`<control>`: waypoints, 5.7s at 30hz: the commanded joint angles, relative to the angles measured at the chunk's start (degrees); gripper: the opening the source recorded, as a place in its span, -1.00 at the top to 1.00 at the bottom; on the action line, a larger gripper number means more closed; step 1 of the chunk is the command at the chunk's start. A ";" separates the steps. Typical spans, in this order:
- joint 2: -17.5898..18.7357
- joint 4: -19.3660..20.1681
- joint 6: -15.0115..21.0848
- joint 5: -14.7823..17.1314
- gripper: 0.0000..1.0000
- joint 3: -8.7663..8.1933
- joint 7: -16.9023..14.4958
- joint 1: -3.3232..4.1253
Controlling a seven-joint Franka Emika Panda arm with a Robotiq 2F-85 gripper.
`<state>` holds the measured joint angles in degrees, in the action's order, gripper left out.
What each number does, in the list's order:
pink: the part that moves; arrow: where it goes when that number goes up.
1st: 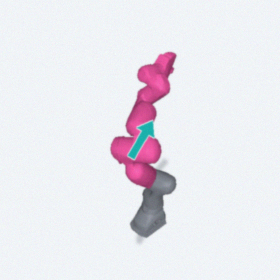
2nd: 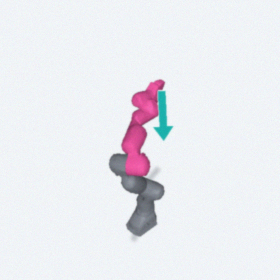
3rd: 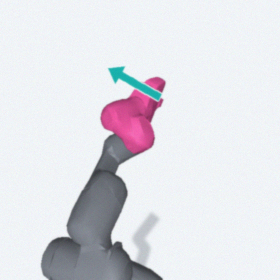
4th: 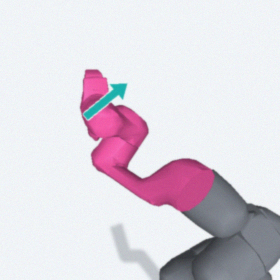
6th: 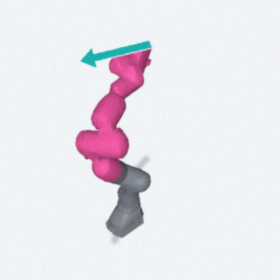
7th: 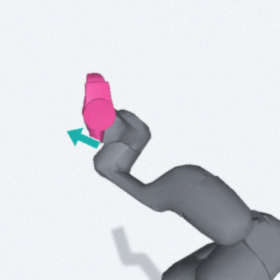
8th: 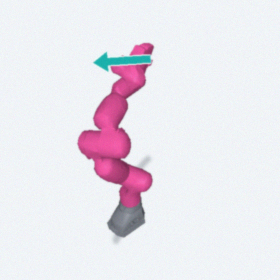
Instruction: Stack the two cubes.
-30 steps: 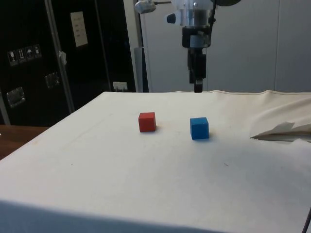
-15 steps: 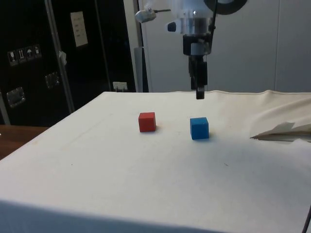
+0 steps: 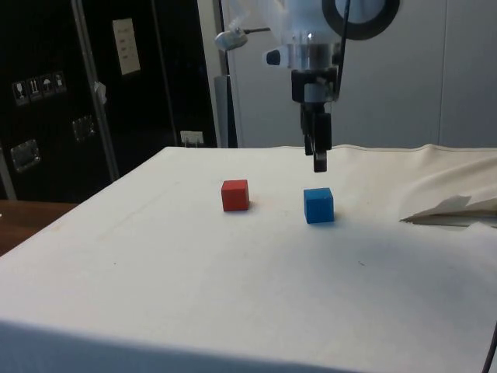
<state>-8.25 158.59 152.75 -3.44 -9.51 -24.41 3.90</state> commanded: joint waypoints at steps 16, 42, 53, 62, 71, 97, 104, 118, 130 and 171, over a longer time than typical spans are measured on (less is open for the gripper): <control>6.25 0.23 6.59 2.69 -1.00 0.46 -1.72 0.80; 13.18 -1.60 10.14 -0.46 -1.00 0.11 -0.80 0.23; 16.67 -2.69 11.92 -0.92 -1.00 0.00 -0.74 0.34; 18.22 -2.23 13.81 -1.49 -1.00 -0.52 -0.34 0.57; 17.82 -0.92 16.56 0.17 -1.00 0.17 -0.97 0.06; 18.56 0.06 20.57 0.29 -1.00 0.29 -0.23 -0.23; 18.62 0.06 20.63 0.23 -1.00 0.23 -0.29 -0.29; 18.91 0.00 20.91 0.40 -0.39 0.29 -0.57 -0.52; 18.96 0.00 20.97 0.40 0.99 0.29 -0.57 -0.57; 7.56 -8.71 -1.72 0.00 0.99 -0.23 -0.06 -0.29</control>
<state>-0.40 150.11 151.89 -3.50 -9.68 -24.52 3.61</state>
